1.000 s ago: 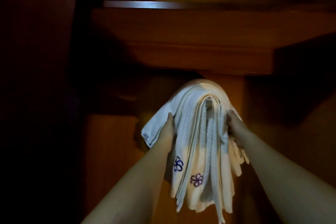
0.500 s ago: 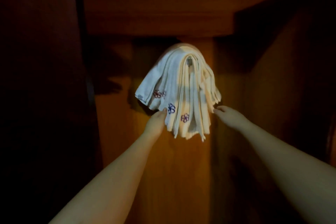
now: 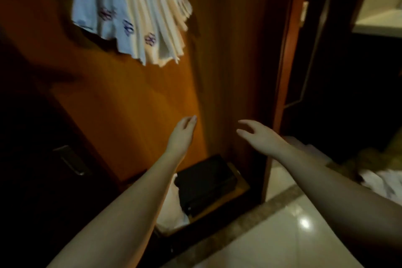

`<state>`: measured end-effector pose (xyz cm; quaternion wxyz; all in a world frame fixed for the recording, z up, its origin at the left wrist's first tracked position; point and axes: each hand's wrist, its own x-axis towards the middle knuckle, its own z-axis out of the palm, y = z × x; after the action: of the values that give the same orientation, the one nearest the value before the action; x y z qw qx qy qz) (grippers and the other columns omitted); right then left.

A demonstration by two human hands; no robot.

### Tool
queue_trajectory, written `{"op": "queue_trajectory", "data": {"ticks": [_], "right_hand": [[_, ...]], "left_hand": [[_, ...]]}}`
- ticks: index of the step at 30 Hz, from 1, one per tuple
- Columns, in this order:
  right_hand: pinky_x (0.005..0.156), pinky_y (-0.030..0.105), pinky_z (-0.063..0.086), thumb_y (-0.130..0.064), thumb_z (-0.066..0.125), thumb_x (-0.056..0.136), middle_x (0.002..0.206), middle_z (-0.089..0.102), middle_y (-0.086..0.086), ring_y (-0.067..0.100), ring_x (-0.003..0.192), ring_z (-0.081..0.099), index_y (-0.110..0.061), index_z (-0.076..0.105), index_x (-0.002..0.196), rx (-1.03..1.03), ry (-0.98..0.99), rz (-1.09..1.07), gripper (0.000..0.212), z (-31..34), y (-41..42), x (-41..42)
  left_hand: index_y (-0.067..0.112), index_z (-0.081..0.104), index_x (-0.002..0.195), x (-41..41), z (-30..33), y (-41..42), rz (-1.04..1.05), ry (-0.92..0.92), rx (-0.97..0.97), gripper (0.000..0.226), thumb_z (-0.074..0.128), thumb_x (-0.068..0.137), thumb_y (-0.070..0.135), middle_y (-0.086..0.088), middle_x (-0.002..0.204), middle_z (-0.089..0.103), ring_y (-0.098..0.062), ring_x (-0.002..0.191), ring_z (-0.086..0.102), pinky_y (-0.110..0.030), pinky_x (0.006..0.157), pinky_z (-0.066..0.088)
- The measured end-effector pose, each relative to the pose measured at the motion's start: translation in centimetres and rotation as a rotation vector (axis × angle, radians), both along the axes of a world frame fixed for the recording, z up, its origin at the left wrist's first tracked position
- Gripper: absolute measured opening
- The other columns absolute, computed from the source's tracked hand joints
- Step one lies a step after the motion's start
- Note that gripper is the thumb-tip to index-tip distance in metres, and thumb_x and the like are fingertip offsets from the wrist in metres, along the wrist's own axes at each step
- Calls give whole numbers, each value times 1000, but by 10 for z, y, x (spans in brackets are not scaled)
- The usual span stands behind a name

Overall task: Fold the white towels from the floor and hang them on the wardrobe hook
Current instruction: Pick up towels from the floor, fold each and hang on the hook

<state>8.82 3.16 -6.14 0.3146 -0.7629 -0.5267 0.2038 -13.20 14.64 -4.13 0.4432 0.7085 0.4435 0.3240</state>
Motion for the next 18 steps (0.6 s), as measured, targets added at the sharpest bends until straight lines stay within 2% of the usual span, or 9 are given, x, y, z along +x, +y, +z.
{"op": "queue_trajectory", "data": {"ticks": [3,6,8,11,14,16,18], "right_hand": [[112,33,31,-58,49,98,159,38,-9,15,142,40,-37,42,149,-43,12,-47,56,-45,-49,28],[111,27,24,-57,51,98,160,36,-5,16,145,36,-33,42,150,-84,4,-122,59,-89,-96,64],[114,28,23,-58,52,97,162,34,-3,18,147,33,-29,40,152,-135,20,-154,63,-118,-129,92],[117,32,24,-59,56,94,163,32,-2,21,147,33,-27,40,153,-221,90,-226,69,-159,-179,139],[119,34,26,-60,61,90,162,32,-3,20,147,33,-26,40,152,-294,142,-285,74,-191,-226,188],[118,36,27,-60,61,90,163,30,-4,20,147,32,-26,38,153,-362,172,-314,76,-209,-256,219],[118,40,31,-62,61,89,164,27,-5,24,147,33,-27,36,154,-445,201,-342,77,-224,-284,245]], "left_hand": [[25,42,149,42,-39,-36,-64,49,-62,59,41,101,58,1,151,47,-5,122,42,-24,89,35],[28,43,148,92,-78,-70,-143,98,-138,57,40,100,59,3,150,47,-4,123,42,-29,97,35],[28,45,147,131,-102,-92,-187,153,-178,56,40,101,59,5,148,49,-5,124,44,-30,98,35],[27,48,145,197,-135,-126,-249,261,-242,56,38,101,59,5,144,52,-6,121,47,-30,94,35],[19,54,140,262,-165,-163,-326,336,-255,51,39,104,52,0,139,57,-15,124,52,-29,93,36],[16,58,136,298,-183,-186,-369,370,-259,47,40,105,48,-2,133,60,-12,117,53,-27,90,35],[18,60,132,328,-200,-204,-398,406,-293,45,43,104,48,-1,131,61,-14,117,55,-27,89,36]]}}
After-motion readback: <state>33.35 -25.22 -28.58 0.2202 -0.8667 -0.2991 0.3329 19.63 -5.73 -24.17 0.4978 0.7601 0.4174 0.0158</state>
